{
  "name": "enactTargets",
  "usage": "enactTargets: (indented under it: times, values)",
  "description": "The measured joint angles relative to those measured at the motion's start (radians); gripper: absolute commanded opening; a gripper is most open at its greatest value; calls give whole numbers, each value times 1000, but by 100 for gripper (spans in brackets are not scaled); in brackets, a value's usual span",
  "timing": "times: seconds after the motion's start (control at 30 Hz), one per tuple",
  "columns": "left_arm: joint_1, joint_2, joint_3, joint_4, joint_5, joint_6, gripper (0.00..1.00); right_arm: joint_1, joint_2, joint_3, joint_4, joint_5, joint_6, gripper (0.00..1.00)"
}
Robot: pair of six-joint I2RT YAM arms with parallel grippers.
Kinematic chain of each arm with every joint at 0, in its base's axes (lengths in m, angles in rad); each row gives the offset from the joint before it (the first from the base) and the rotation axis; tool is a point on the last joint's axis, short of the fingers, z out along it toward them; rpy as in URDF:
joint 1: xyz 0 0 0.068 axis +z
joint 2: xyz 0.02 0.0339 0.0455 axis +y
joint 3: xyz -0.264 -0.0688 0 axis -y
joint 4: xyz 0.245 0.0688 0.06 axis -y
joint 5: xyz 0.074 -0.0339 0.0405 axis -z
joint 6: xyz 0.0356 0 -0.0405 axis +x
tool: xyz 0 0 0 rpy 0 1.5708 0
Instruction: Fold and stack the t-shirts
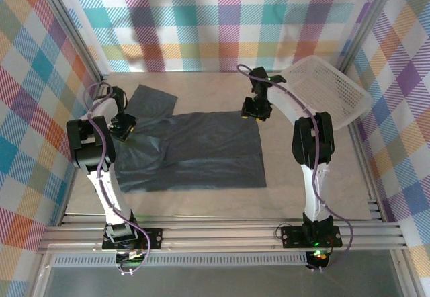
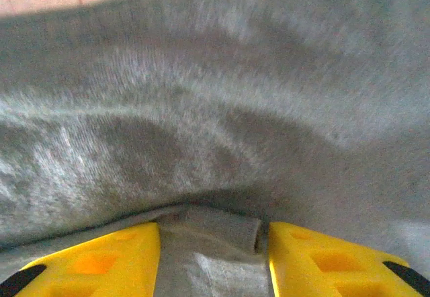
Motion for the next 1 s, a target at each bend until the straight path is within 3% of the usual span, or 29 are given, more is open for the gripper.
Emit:
enactTargets:
  times: [0.2, 0.43, 0.67, 0.83, 1.0]
  values:
    - [-27, 0, 134, 9, -48, 9, 50, 0, 144, 223, -50, 96, -2, 45]
    - [-92, 70, 352, 59, -22, 60, 51, 0, 411, 564, -152, 188, -20, 43]
    - [-111, 186, 463, 130, -7, 119, 51, -6, 457, 586, -193, 217, -19, 38]
    - [-111, 276, 558, 150, -15, 153, 51, -9, 456, 576, -178, 211, -21, 24]
    - [-111, 361, 671, 188, -42, 183, 52, -10, 446, 558, -147, 202, -42, 2]
